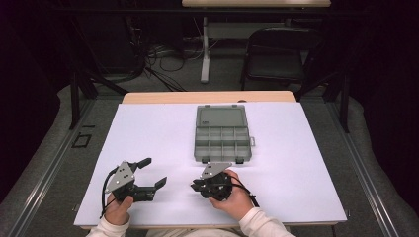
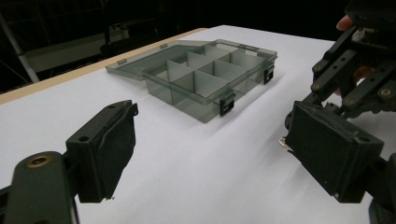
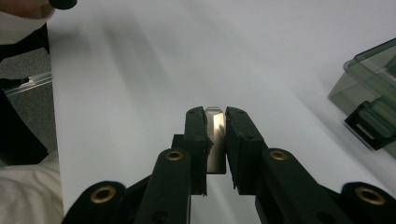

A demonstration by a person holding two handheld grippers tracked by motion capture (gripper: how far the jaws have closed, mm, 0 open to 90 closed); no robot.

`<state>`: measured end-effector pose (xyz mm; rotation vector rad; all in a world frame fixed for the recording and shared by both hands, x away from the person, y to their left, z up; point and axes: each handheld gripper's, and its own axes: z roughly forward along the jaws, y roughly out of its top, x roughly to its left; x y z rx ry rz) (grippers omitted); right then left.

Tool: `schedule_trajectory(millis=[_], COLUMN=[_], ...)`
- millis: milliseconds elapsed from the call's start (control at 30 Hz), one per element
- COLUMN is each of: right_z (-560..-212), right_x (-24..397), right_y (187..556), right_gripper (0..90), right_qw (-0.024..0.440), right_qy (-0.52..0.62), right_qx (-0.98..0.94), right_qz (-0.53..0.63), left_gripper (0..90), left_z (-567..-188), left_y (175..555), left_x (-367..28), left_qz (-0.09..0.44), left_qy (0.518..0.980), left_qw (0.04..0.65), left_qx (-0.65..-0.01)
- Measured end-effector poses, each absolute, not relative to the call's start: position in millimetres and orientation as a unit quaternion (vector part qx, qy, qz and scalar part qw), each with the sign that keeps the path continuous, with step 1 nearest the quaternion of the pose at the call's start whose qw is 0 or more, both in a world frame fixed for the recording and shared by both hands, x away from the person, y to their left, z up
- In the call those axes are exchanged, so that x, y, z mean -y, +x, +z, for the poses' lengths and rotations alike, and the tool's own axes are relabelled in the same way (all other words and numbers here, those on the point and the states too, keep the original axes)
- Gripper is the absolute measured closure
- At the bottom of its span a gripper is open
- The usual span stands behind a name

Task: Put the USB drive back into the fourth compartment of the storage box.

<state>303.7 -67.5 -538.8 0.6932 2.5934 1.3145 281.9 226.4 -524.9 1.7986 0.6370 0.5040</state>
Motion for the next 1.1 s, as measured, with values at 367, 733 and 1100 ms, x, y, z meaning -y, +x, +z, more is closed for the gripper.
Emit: schedule_trajectory(millis=[367, 733, 1100], right_z=[-526, -515, -506], right_x=[80, 95, 108], right_y=[309, 316, 320], right_gripper=[79.5, 79.4, 79.5], right_qw=[0.076, 0.079, 0.091], right_qy=[0.251, 0.268, 0.279], right_qx=[-0.856, -0.849, -0.841], right_qz=[0.446, 0.449, 0.454], left_gripper=[15.8, 15.8, 15.8], left_z=[-525, -525, -525], left_y=[282, 282, 282], left_x=[-226, -226, -226], left_qz=[0.212, 0.212, 0.210], left_qy=[0.761, 0.761, 0.762], left_qw=[0.551, 0.551, 0.550], left_qx=[-0.269, -0.269, -0.268])
